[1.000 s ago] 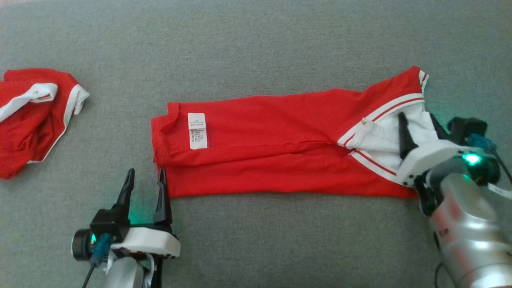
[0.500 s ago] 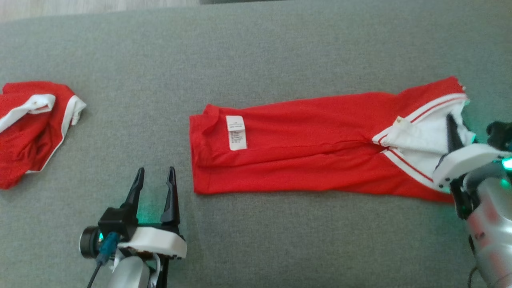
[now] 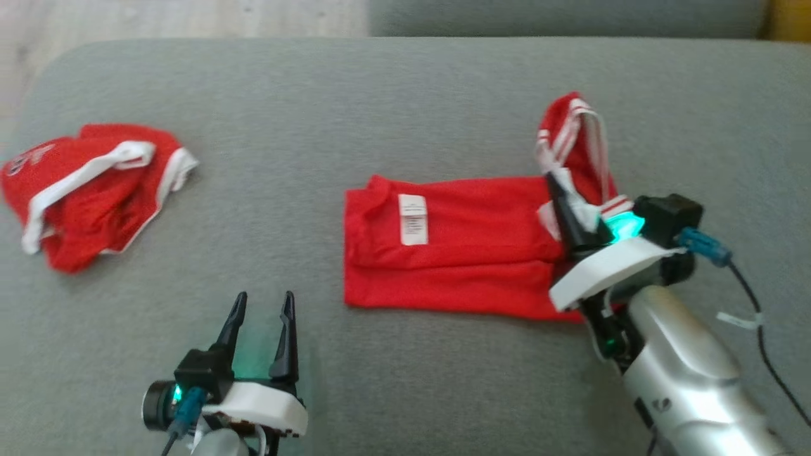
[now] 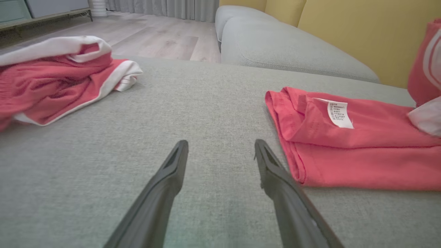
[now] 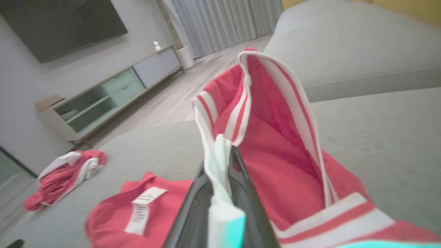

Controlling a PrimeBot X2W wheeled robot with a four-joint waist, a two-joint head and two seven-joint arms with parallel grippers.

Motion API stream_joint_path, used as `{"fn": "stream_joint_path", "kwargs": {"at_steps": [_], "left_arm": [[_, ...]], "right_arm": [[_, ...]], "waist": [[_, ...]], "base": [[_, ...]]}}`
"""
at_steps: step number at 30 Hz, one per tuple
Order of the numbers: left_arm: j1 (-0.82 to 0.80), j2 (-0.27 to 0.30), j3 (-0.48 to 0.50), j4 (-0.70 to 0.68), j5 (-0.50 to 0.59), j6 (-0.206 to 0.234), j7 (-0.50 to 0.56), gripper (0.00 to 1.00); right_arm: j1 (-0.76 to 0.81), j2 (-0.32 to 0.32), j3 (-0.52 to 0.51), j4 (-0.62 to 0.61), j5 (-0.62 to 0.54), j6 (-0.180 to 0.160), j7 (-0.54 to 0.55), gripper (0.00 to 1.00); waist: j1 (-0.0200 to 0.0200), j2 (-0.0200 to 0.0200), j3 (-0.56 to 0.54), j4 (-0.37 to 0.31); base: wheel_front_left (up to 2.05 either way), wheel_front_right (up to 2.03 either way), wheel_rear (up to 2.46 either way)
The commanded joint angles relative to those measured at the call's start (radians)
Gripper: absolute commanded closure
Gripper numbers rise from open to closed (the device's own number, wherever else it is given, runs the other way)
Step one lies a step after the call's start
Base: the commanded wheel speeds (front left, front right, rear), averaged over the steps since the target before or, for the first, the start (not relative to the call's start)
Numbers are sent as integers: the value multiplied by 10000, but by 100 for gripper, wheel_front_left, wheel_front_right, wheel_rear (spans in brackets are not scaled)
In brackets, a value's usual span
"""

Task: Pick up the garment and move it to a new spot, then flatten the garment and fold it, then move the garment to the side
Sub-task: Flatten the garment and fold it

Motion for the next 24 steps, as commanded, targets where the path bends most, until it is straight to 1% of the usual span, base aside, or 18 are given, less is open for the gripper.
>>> {"fn": "stream_joint_path", "kwargs": {"at_steps": [1, 4, 7, 13, 14, 15, 16, 18, 20, 22, 24], "left_arm": [[43, 47, 181, -245, 19, 2, -67, 0], [142, 47, 60, -227, 47, -22, -67, 0], [213, 47, -55, -214, 42, -78, -67, 0], [314, 47, -285, -201, 42, -113, -67, 0], [318, 47, -299, -190, 53, -107, -67, 0], [319, 47, -301, -186, 40, -84, -67, 0], [322, 47, -301, -194, 21, -63, -67, 0], [325, 47, -275, -239, 1, -10, -67, 0], [332, 47, -183, -277, -7, 55, -67, 0], [335, 47, -132, -323, 18, 85, -67, 0], [312, 47, -57, -387, 25, 121, -67, 0]], "right_arm": [[-126, 86, 377, -548, 263, -7, 32, 100], [-126, 160, 857, -850, 711, -7, 72, 100], [-201, 338, 1186, -838, 1028, -7, 75, 100], [-464, 651, 1469, -131, 1221, -7, -75, 100], [-526, 687, 1502, 38, 1172, -7, -113, 86], [-585, 723, 1545, 154, 1122, -7, -161, 33], [-626, 766, 1584, 229, 1130, -7, -203, 0], [-681, 839, 1620, 223, 1258, -7, -280, 0], [-731, 868, 1572, 220, 1262, -7, -333, 0], [-768, 783, 1382, 337, 978, -7, -362, 0], [-723, 690, 876, 307, 578, -7, -370, 0]], "waist": [[1, 0, -139, 446], [1, 0, -215, 952], [1, 0, -271, 1463], [1, 0, -307, 2319], [1, 0, -311, 2393], [1, 0, -316, 2457], [1, 0, -318, 2483], [1, 0, -318, 2462], [1, 0, -341, 2294], [1, 0, -372, 2077], [1, 0, -410, 1809]], "base": [[0, 0, 0], [0, 0, 0], [0, 0, 0], [0, 0, 0], [0, 0, 0], [0, 0, 0], [0, 0, 0], [0, 0, 0], [0, 0, 0], [0, 0, 0], [0, 0, 0]]}}
